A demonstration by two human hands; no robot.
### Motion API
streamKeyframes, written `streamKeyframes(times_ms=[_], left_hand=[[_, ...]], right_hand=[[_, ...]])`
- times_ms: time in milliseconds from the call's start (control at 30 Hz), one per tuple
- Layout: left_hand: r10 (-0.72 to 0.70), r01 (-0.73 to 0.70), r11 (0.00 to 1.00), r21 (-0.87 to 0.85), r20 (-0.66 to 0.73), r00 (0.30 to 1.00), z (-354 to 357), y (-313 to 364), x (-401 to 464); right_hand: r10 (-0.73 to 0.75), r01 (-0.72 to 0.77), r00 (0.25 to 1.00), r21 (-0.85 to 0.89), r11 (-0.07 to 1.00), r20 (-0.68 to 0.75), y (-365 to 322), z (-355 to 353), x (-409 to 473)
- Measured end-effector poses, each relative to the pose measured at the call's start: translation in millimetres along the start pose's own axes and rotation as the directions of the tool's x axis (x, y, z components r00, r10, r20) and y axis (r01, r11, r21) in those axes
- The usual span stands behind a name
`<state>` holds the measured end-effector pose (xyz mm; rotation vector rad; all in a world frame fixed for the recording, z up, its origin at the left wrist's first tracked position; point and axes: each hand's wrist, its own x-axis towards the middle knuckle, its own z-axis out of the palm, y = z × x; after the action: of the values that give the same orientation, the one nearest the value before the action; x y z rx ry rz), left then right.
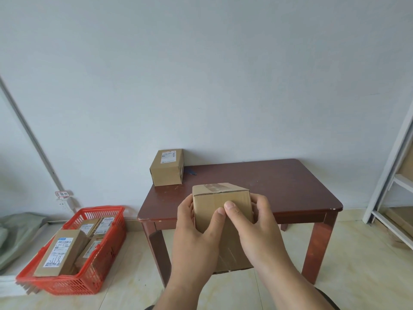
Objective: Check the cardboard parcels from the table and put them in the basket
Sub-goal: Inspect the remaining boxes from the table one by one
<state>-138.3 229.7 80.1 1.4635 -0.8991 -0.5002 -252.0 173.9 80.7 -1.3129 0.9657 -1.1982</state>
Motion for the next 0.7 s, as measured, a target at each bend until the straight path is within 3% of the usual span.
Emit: streamKeyframes(times_ms=[233, 533, 700], left_hand=[[-0.034, 0.033, 0.999, -0.038, -0.035, 0.999, -4, 8, 5], [0.046, -0.044, 0.998, 0.049, -0.045, 0.998, 5, -4, -7], [-0.042, 0.041, 0.999, -0.012, -0.04, 0.998, 4, -5, -2]], right_hand=[[-0.064, 0.065, 0.998, -0.046, 0.997, 0.024, 3, 0, -9], [0.035, -0.035, 0.999, 0.006, 0.999, 0.035, -4, 1, -1], [0.045, -0.047, 0.998, 0.031, 0.998, 0.042, 1, 6, -12]])
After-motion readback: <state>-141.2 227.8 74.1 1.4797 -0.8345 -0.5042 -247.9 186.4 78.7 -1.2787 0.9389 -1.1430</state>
